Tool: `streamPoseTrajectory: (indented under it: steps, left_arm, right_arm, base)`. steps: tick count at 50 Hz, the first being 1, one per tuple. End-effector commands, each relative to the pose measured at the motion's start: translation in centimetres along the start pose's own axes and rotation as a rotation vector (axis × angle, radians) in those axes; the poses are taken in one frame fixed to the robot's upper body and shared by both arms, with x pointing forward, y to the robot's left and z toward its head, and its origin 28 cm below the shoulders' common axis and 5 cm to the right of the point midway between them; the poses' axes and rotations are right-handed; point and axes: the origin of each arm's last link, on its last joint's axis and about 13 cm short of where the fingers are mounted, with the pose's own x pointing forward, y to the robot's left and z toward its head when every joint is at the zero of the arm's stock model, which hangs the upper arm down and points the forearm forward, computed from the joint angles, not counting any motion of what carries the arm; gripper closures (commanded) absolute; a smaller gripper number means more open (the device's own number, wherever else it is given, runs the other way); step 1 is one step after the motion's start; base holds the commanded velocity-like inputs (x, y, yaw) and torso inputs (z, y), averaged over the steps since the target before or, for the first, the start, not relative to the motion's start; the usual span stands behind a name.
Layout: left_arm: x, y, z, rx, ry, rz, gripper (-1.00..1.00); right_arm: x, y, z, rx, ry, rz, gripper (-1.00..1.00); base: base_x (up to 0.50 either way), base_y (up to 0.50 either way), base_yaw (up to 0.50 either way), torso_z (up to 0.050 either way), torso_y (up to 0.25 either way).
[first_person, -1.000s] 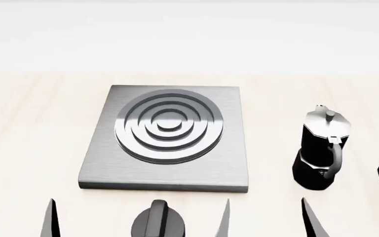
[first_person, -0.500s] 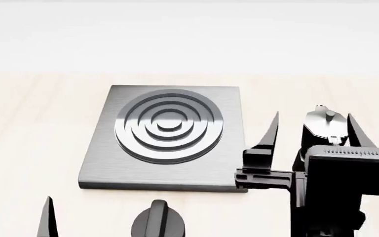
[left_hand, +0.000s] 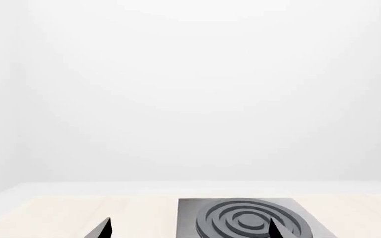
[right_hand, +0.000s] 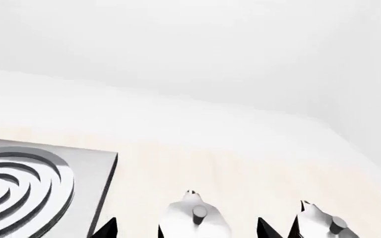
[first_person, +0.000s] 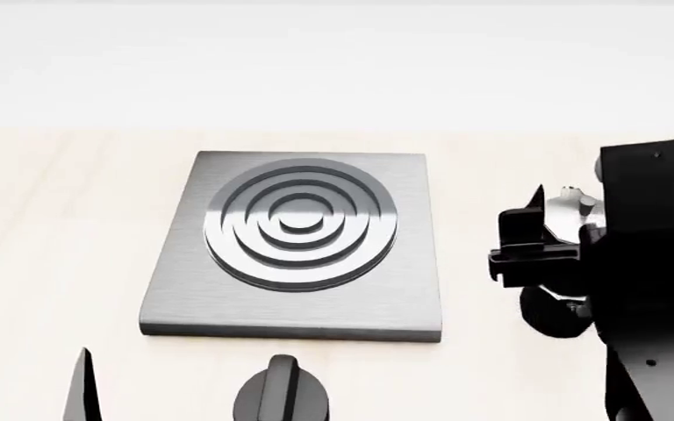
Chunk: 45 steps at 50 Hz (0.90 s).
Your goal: Put both moka pots on the stove.
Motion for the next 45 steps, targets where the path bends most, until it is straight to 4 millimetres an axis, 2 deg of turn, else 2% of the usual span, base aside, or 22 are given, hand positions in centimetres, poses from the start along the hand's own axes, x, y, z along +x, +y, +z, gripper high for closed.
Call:
streamPoseTrajectory:
  steps: [1,30,45]
  left_arm:
    - [0.0,0.0,-0.1,0.001,0.002,0.0,-1.0]
    - [0.0,-0.1,-0.3,0.001,0.007,-0.005,-1.0]
    - [0.0,-0.2,-0.2,0.002,0.006,-0.007,-1.0]
  right_arm:
    - [0.8,-1.8,-0.3,0.004,0.13,0.031,-1.0]
    - [2.0,-1.6,-3.9,0.017,0.229,0.061,-1.0]
    - [2.9,-1.6,-4.6,0.008,0.259,0.071,-1.0]
  base:
    - [0.0,0.0,0.0,0.0,0.0]
    - [0.0,0.0,0.0,0.0,0.0]
    - [0.0,0.0,0.0,0.0,0.0]
